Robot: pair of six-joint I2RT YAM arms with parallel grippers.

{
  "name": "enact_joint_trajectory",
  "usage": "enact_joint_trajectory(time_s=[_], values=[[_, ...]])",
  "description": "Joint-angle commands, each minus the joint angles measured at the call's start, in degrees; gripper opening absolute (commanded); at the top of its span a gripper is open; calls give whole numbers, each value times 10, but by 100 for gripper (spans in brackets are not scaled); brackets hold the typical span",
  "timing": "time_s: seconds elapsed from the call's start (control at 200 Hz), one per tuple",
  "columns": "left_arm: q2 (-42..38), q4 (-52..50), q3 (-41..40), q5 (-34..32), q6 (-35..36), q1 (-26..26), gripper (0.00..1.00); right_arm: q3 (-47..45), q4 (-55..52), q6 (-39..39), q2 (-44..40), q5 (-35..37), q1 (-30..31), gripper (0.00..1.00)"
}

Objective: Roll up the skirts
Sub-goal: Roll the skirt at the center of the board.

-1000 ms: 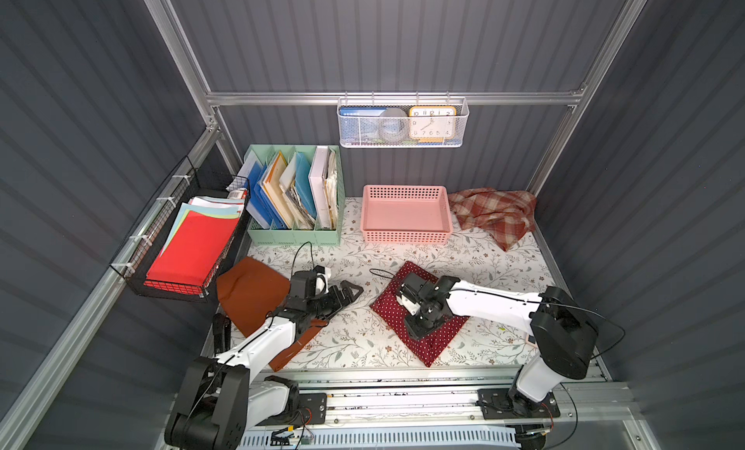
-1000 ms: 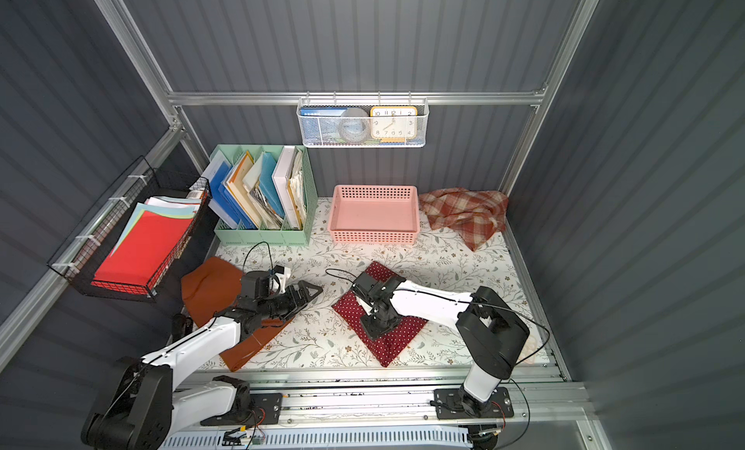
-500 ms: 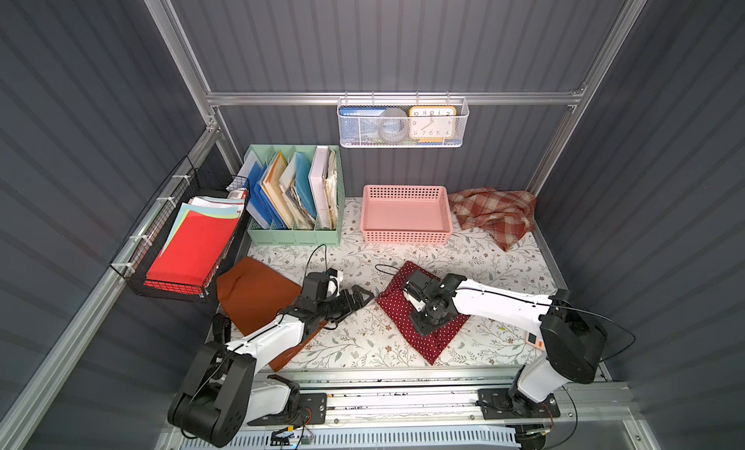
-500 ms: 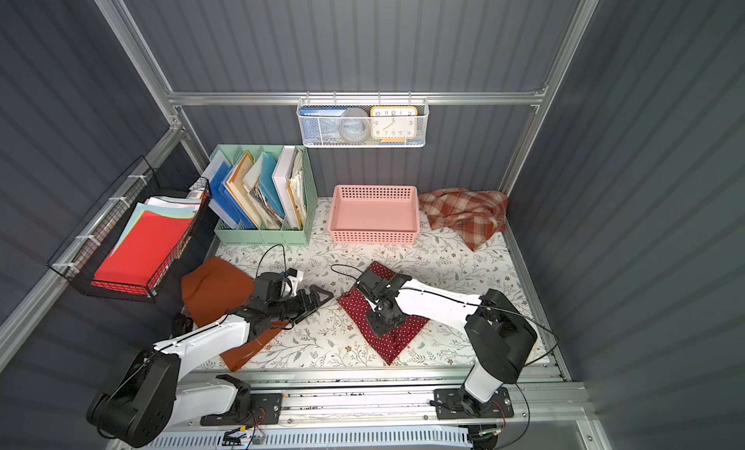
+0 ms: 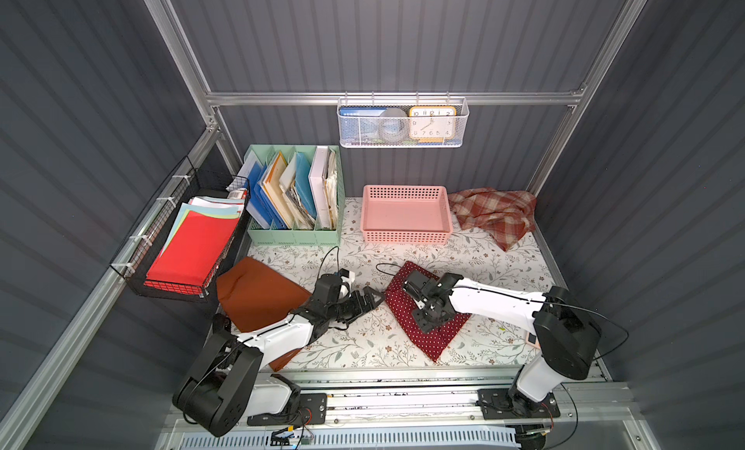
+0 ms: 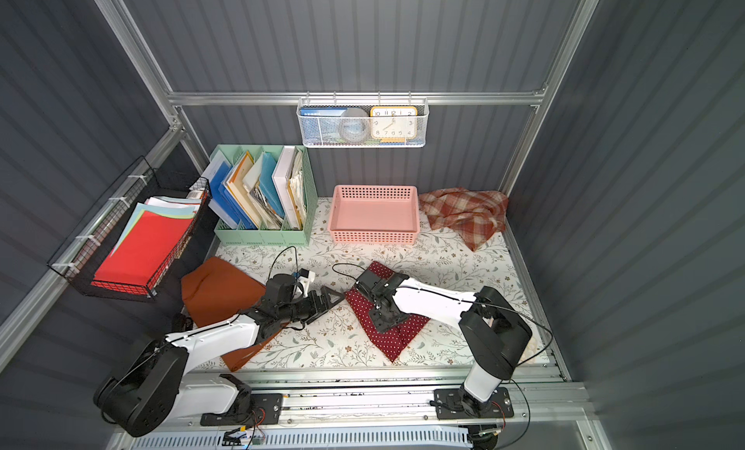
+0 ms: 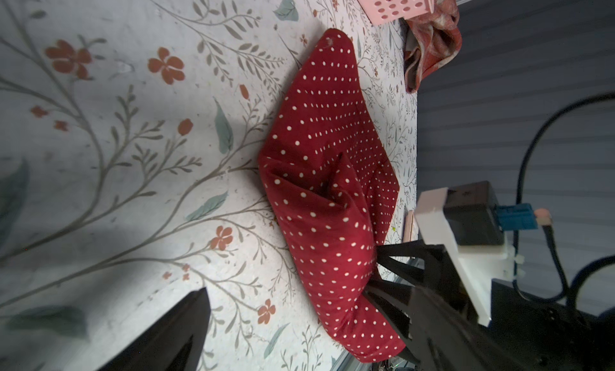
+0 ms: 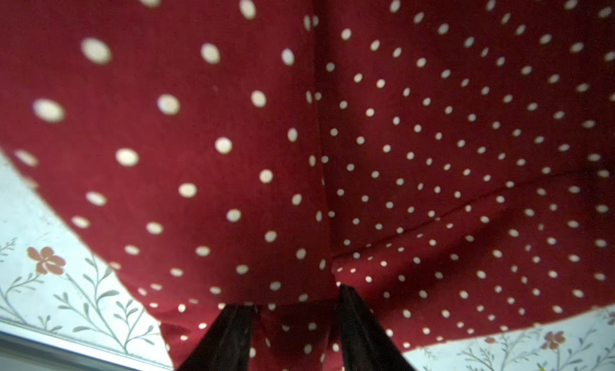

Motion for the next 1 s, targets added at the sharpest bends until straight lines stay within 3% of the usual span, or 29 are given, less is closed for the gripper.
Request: enact_joint_trajectory(time_s=[0.0,0.205,0.47,0.645,0.996], values=[[23,50,-12,-18,-27,-30,100,-6,30,-9,13,29,-3,48],[58,102,-23,-49,-49,-68,100,-55,93,2,14,56,-3,48],[45,182,-40,-94,-63,-80,100,-93,147,-2,-20,7,-3,47],[96,260,-24,-102,-72,-94,100,-99,157,-4,-24,-13,-3,47],[218,219,7,-169,-70,-119,99,-97,151,-5,-30,-4,-4,47]])
